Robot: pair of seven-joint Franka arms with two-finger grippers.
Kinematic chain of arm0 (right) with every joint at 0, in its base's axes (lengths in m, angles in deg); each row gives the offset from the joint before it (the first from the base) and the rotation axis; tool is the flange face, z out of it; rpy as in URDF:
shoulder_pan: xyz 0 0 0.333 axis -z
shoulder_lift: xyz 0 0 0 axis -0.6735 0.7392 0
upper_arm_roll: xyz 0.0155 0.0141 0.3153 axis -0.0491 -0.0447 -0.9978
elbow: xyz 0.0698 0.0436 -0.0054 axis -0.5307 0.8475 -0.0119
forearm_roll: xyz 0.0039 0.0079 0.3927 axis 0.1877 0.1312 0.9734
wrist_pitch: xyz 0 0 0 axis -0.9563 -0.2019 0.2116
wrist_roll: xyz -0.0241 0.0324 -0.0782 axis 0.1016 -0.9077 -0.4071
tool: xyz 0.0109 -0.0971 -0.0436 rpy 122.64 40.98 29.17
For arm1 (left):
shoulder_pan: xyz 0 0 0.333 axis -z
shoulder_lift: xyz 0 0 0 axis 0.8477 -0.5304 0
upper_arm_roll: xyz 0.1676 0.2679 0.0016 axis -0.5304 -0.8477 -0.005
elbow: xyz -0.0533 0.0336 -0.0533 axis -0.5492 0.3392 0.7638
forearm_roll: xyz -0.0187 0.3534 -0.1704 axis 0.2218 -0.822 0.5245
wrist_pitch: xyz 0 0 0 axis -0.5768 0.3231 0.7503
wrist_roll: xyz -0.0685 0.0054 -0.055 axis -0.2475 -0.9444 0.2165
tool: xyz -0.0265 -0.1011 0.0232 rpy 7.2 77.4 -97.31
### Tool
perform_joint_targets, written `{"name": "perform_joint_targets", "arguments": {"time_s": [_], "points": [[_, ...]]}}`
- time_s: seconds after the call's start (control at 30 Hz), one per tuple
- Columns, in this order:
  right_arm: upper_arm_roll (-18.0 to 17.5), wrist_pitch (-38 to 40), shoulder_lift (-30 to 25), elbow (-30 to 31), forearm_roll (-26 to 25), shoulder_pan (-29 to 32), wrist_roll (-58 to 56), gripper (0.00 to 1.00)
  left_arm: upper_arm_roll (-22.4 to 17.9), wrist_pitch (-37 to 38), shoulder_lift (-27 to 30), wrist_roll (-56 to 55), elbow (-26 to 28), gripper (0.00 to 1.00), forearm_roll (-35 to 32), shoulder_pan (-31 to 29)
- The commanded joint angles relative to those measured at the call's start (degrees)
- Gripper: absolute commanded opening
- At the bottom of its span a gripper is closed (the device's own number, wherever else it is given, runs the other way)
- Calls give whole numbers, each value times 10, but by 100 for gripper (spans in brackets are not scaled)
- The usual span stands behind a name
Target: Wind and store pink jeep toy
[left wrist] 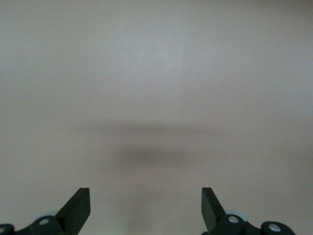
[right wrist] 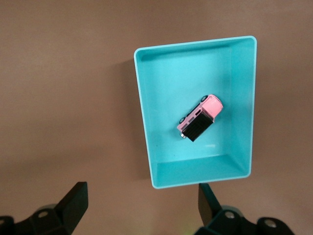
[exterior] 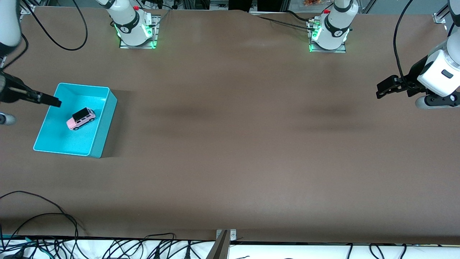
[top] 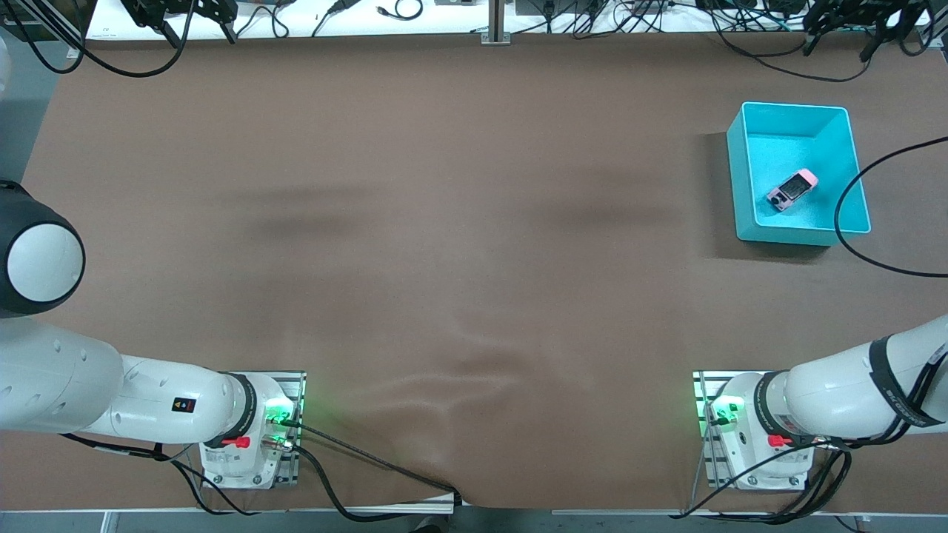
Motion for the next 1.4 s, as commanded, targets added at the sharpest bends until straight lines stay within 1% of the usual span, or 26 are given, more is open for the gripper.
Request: {"name": "perform_joint_targets", "arguments": {"time_s": [0.0, 0.1, 0.2, 0.3, 0.37, 1.37], "points": [[-3, 27, -37, -4, 7, 3, -11, 100, -5, -5, 10, 5, 11, 100, 11, 5], [-3, 27, -59, 15, 4, 3, -12, 100, -5, -5, 10, 5, 12, 100, 11, 5], [-7, 10, -86, 49, -3, 2, -12, 100, -5, -5, 10, 5, 12, 100, 11, 5], [-23, 2, -93, 63, -23, 2, -12, 100, -5, -5, 10, 5, 12, 100, 11, 5], [-26, 1, -95, 70, -30, 2, -11, 100, -5, -5, 10, 5, 12, 100, 11, 5], [-25, -10, -91, 66, -27, 3, -7, 100, -5, -5, 9, 5, 12, 100, 11, 8]]}}
